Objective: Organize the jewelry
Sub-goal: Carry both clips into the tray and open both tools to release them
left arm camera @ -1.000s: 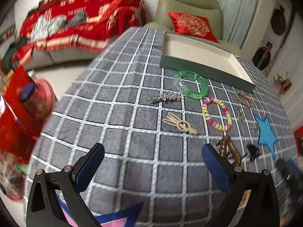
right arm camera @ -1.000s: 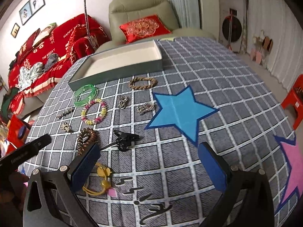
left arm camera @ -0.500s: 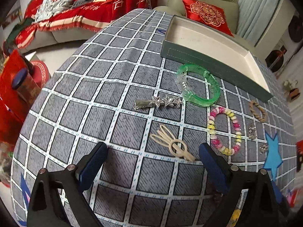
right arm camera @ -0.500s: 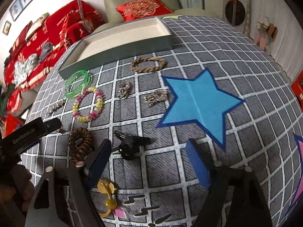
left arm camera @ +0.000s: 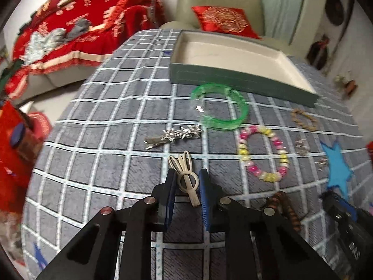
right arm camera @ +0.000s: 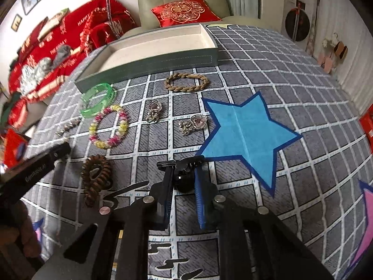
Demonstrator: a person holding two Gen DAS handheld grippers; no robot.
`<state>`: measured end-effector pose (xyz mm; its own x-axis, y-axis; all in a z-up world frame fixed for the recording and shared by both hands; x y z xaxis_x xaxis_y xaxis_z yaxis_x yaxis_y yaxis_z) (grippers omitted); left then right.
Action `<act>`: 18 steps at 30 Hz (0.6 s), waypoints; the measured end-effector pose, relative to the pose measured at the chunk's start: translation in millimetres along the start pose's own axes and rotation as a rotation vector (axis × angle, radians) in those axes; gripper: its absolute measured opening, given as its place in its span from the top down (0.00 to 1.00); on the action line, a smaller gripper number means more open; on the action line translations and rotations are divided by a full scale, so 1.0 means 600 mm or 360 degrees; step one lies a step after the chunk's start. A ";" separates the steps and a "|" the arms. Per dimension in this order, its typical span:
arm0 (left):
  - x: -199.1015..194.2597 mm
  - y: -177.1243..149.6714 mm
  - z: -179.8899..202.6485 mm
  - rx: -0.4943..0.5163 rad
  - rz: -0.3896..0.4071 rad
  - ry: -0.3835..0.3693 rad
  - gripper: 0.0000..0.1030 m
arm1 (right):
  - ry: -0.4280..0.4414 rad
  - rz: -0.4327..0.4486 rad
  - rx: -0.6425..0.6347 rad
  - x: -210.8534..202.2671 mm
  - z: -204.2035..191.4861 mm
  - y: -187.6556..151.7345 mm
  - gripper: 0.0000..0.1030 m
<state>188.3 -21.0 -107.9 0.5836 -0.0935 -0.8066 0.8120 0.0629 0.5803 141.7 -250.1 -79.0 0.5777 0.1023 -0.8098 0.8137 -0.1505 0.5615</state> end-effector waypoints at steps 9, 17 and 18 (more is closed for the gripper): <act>-0.041 -0.011 -0.005 0.0048 0.0050 -0.0192 0.65 | 0.0143 0.0057 0.0080 -0.026 0.013 0.013 0.81; -0.082 0.049 -0.001 0.0110 0.0117 -0.0271 0.65 | 0.0226 0.0111 0.0052 -0.059 0.004 0.084 0.81; -0.087 0.063 0.000 0.0109 0.0128 -0.0279 0.65 | 0.0237 0.0116 0.0046 -0.060 0.002 0.098 0.81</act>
Point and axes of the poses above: each gripper's, at about its wrist camera, not at the fingertips, and x roughly the way its jaws point, z to its right, y to its top, the point moved 6 cm from there along x, roughly the way its jaws point, and after that the axes turned 2 degrees about z, right-handed, at the moved point
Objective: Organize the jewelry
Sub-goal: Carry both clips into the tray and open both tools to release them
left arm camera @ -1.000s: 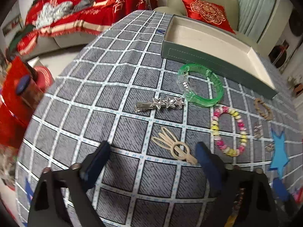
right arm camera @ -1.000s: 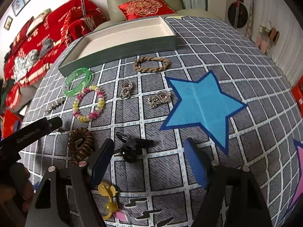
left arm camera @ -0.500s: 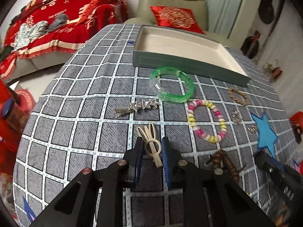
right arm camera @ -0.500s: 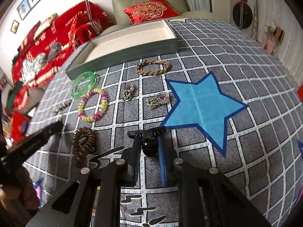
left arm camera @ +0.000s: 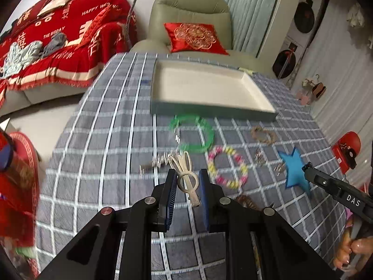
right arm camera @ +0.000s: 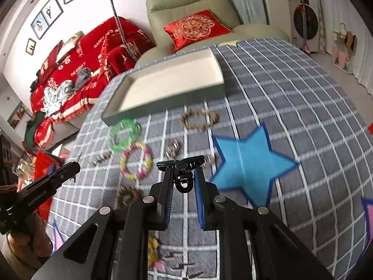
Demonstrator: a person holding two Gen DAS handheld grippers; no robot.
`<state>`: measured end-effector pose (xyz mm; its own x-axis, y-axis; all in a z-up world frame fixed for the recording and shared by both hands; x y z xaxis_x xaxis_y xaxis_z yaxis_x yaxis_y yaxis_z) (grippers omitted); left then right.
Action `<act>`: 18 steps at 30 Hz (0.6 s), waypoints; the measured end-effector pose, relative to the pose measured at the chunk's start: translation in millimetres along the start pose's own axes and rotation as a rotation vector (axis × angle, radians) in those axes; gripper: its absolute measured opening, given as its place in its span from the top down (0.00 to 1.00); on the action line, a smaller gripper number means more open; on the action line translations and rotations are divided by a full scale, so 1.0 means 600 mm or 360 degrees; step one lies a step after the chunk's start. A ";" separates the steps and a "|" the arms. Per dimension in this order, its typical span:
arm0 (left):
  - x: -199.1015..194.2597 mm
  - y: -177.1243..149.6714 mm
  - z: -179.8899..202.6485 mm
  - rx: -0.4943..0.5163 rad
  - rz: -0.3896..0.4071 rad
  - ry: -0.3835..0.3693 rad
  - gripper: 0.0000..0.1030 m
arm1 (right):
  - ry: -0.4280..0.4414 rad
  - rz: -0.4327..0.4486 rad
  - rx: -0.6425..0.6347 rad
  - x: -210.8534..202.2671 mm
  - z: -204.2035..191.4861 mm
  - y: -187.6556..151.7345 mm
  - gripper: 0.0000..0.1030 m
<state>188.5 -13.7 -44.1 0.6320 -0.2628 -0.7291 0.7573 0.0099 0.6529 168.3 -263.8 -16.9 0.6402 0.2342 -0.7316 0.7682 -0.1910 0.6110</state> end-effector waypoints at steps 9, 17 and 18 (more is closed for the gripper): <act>0.012 0.151 0.005 0.0012 0.0116 -0.0052 0.65 | 0.0016 0.0038 -0.0103 0.032 -0.022 0.161 0.81; 0.114 0.271 0.014 0.0030 0.0116 -0.0049 0.65 | -0.0026 -0.0003 -0.0174 0.148 -0.032 0.282 0.81; 0.130 0.279 0.015 0.0035 0.0110 -0.0039 0.65 | -0.0030 -0.0014 -0.0168 0.163 -0.033 0.290 0.81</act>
Point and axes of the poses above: each gripper's, at about its wrist camera, not at the fingertips, and x roughly the way its jaws point, z to its right, y to its top, the point moved 6 cm from there along x, roughly the way its jaws point, and after that the axes turned 2 degrees about z, right-handed, at the moved point
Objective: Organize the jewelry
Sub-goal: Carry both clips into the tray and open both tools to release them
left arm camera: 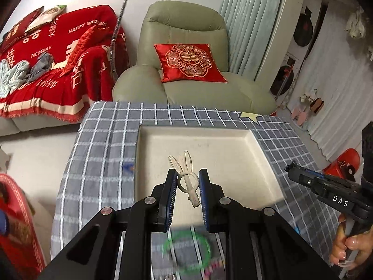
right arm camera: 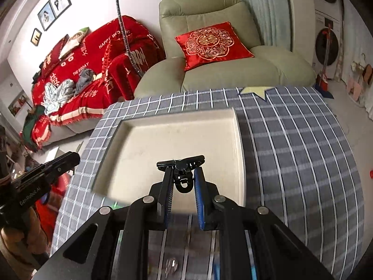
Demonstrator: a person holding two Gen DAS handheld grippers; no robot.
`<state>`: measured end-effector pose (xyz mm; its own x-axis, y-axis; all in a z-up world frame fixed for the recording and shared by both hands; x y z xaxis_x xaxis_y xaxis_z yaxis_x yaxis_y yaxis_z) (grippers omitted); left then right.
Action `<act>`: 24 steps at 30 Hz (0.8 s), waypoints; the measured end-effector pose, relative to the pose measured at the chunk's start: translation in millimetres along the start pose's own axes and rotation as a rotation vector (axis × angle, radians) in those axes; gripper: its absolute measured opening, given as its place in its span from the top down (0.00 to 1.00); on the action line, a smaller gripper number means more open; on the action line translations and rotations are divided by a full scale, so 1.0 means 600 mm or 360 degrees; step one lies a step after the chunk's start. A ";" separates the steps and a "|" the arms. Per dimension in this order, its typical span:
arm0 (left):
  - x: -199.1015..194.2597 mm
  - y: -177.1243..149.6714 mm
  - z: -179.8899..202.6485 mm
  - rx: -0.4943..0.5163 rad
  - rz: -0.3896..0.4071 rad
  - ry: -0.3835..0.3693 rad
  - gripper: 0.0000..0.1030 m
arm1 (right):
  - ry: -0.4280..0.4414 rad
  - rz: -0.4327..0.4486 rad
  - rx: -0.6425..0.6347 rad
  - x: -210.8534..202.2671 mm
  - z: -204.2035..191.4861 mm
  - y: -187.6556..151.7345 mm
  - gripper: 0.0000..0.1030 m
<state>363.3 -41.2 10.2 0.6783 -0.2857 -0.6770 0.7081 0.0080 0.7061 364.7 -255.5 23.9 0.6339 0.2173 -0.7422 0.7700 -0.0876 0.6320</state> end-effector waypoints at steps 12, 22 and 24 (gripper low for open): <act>0.205 -0.012 -0.008 0.0113 -0.0218 0.0163 0.65 | -0.0085 -0.0195 0.0065 0.175 0.035 0.005 0.81; 0.234 -0.035 -0.008 0.0198 -0.0267 0.0250 0.65 | -0.0175 -0.0234 -0.0038 0.199 0.032 -0.021 0.70; 0.233 -0.035 -0.008 0.0191 -0.0265 0.0262 0.65 | -0.0166 -0.0238 -0.0019 0.194 0.031 -0.021 0.41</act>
Point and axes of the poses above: each gripper's, at about its wrist camera, not at the fingertips, and x roughly the way its jaws point, z to its right, y to its top, the point moved 6 cm from there along x, roughly the way its jaws point, and after that the axes turned 2 degrees about z, right-handed, at the moved point
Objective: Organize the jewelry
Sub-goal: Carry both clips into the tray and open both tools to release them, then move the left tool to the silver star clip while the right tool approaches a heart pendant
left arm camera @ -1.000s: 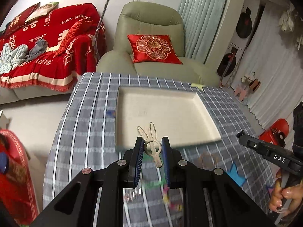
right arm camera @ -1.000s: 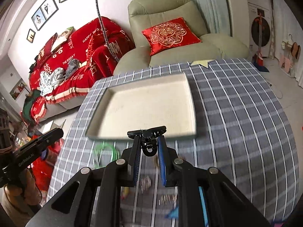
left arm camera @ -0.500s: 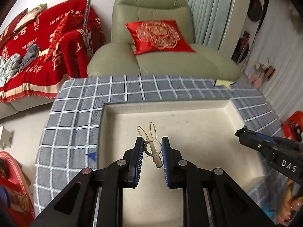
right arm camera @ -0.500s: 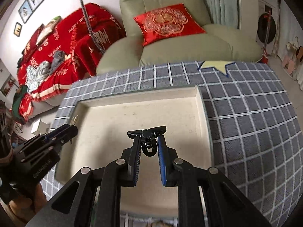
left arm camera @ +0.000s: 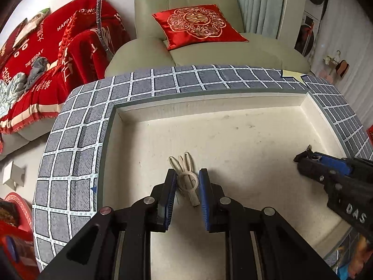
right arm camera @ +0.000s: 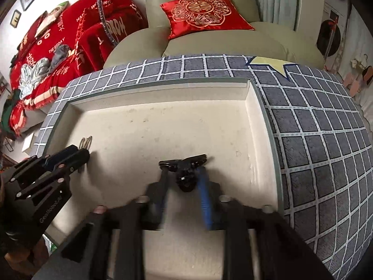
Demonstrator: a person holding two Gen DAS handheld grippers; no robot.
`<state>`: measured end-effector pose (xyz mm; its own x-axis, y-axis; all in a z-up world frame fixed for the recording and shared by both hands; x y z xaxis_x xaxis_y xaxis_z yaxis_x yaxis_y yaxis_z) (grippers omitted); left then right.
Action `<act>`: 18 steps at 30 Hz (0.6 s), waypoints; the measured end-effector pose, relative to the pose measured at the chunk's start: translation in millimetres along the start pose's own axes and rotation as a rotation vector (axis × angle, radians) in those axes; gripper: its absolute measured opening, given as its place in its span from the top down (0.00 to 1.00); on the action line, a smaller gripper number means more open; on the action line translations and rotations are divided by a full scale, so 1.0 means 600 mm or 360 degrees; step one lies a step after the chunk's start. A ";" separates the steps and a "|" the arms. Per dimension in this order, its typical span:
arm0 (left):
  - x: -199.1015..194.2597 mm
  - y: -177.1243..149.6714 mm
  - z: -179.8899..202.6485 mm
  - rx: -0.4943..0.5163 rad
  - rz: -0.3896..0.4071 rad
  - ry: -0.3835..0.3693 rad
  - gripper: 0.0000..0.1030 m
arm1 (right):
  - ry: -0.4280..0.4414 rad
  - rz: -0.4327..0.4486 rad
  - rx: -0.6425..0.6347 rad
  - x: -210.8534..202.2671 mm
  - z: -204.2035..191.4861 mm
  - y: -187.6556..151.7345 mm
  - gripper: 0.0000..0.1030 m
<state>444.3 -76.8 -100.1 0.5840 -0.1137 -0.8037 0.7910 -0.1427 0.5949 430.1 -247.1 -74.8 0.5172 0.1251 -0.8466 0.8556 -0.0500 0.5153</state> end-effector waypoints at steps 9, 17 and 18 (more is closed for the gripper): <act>-0.011 -0.004 -0.005 -0.0035 0.0019 0.0014 0.61 | 0.0142 0.0134 0.0166 -0.080 0.015 0.004 0.31; -0.054 0.004 -0.010 -0.0052 0.0125 0.0051 0.00 | 0.0215 0.0222 0.0251 -0.160 0.029 -0.032 0.22; -0.067 0.005 -0.011 -0.0058 0.0153 0.0051 0.00 | 0.0228 0.0232 0.0260 -0.170 0.029 -0.038 0.21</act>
<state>424.1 -66.3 -65.9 0.6625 -0.0933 -0.7433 0.7369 -0.0969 0.6690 358.5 -275.8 -2.7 0.6371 0.2432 -0.7314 0.7703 -0.2356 0.5926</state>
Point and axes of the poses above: each gripper's, at about its wrist camera, not at the fingertips, and x roughly the way its jaws point, z to its right, y to its top, the point moved 6 cm from there along x, roughly the way its jaws point, and after that the axes turned 2 degrees about z, right-handed, at the moved point
